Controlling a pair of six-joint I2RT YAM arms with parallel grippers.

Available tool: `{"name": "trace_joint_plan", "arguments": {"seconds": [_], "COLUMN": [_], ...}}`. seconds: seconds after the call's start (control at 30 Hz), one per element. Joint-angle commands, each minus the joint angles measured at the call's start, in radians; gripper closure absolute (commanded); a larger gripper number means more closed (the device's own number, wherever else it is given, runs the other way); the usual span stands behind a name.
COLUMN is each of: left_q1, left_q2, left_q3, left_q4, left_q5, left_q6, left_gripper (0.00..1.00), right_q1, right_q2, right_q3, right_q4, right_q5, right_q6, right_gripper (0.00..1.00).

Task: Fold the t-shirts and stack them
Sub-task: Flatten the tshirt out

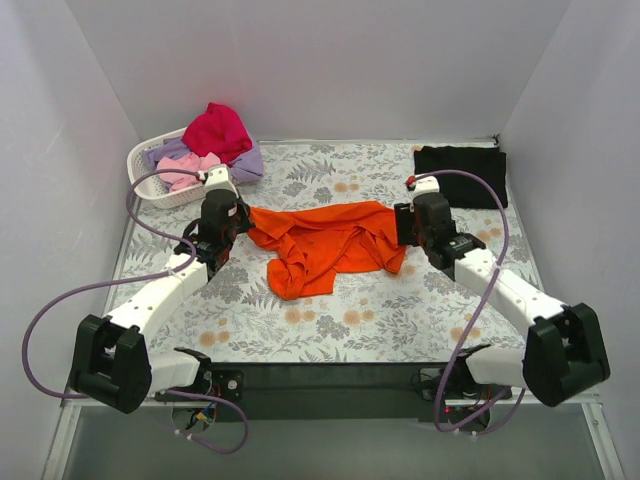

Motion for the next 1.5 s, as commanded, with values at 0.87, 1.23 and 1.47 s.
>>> {"name": "trace_joint_plan", "arguments": {"seconds": [0.87, 1.23, 1.47], "left_q1": [0.003, 0.005, 0.005], "left_q2": [0.026, 0.037, 0.029], "left_q3": [-0.004, -0.004, -0.005], "left_q4": [0.009, 0.006, -0.001], "left_q5": [0.0, -0.017, -0.028], "left_q6": [0.006, 0.007, 0.009], "left_gripper": [1.0, 1.0, 1.0], "right_q1": [0.03, 0.03, 0.03], "right_q2": [0.218, 0.262, 0.307], "right_q3": [-0.017, -0.002, 0.016], "right_q4": [0.132, 0.178, 0.197], "right_q5": [0.012, 0.061, 0.043], "right_q6": [0.097, 0.079, 0.066], "right_gripper": [0.53, 0.66, 0.85]}}
